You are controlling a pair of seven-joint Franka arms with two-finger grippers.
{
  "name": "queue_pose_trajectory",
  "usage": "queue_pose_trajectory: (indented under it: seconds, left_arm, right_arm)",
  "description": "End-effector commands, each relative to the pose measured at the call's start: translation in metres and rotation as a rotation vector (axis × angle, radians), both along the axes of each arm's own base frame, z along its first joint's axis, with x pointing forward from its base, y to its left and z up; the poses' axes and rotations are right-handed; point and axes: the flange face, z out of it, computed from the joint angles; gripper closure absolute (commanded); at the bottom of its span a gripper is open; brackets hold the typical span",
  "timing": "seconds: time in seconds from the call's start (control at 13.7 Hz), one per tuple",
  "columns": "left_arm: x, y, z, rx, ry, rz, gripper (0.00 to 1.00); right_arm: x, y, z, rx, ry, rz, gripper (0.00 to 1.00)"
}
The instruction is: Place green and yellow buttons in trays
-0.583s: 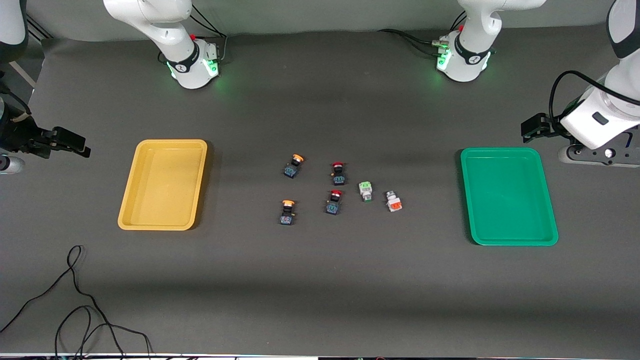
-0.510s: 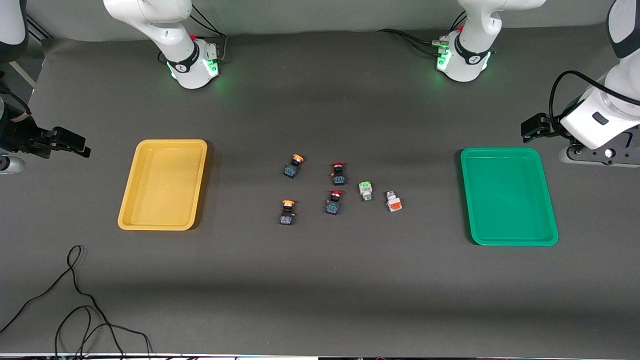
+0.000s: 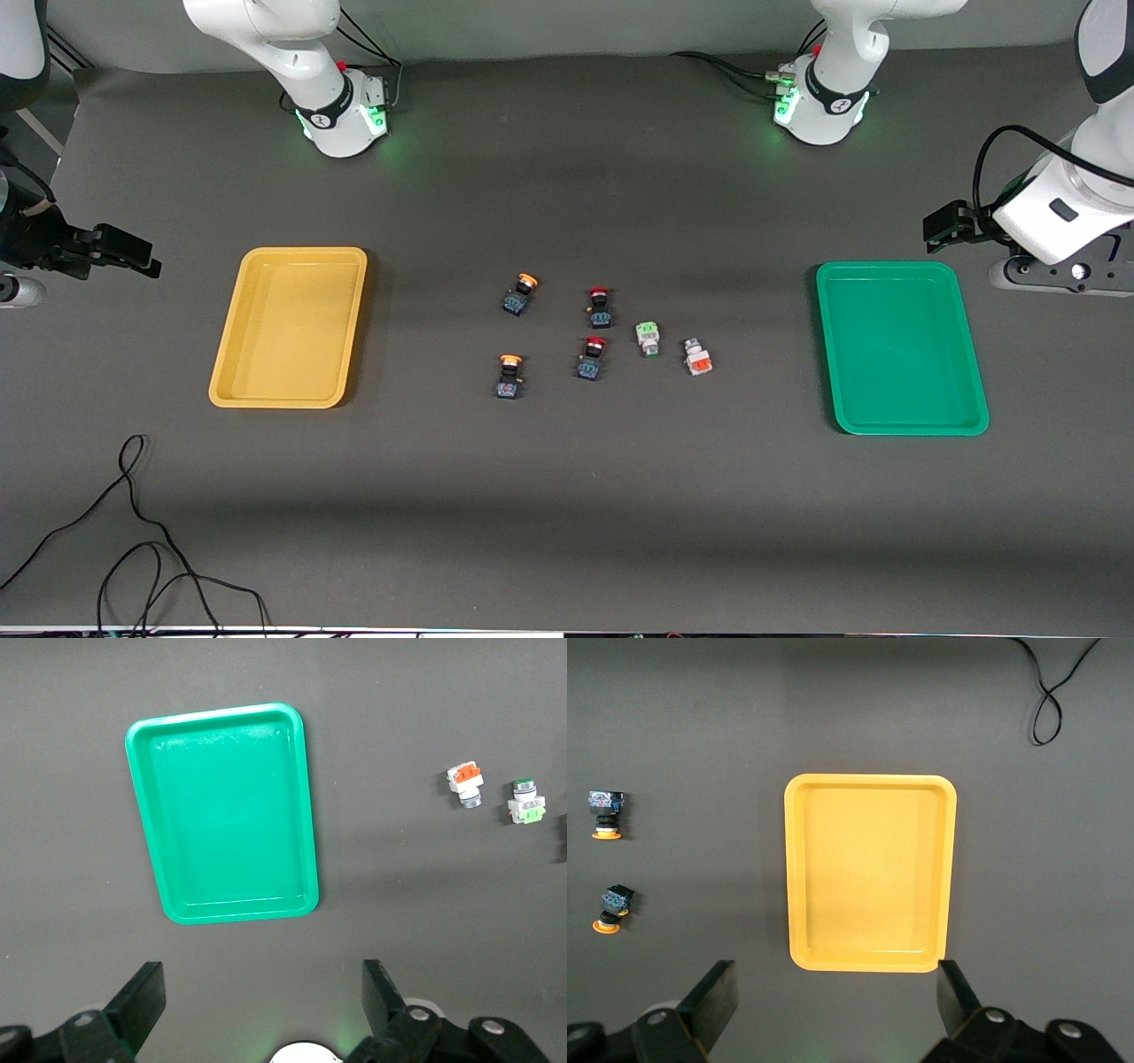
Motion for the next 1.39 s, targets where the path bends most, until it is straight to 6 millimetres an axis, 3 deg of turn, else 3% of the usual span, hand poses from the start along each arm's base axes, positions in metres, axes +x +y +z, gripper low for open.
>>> queue_pose_trajectory:
  seconds: [0.0,0.22,0.36,0.58,0.8,0.95,1.02,1.17,1.31]
  left_arm:
    - [-0.003,-0.001,0.002,-0.007,-0.002,0.016,0.01]
    - [-0.002,0.0,0.002,-0.007,-0.002,0.018,0.02]
    - [-0.002,0.0,0.002,-0.007,-0.002,0.018,0.04]
    - [-0.002,0.0,0.002,-0.007,-0.004,0.017,0.04]
    - [-0.002,0.0,0.003,-0.007,-0.004,0.018,0.04]
    - [-0.002,0.0,0.001,-0.007,0.001,0.018,0.04]
    - [-0.002,0.0,0.001,-0.007,0.003,0.018,0.04]
    - [-0.003,-0.001,0.001,-0.006,0.002,0.033,0.04]
    - [-0.003,-0.002,0.001,-0.017,0.004,0.038,0.06]
  right_arm:
    - [-0.004,0.0,0.003,-0.02,0.01,0.011,0.0]
    - [-0.012,0.01,0.008,-0.019,0.008,0.026,0.0]
    - [-0.021,0.04,0.003,-0.013,0.021,0.011,0.0]
    - [-0.037,0.154,-0.002,-0.028,0.022,-0.018,0.0]
    - [-0.059,0.271,-0.022,-0.01,0.026,-0.082,0.0]
    - [-0.076,0.332,-0.04,0.001,0.025,-0.105,0.0]
    - [-0.088,0.358,-0.046,0.0,0.025,-0.068,0.0]
    - [-0.103,0.384,-0.053,-0.008,0.028,-0.114,0.0]
    - [-0.112,0.386,-0.06,-0.021,0.041,-0.127,0.0]
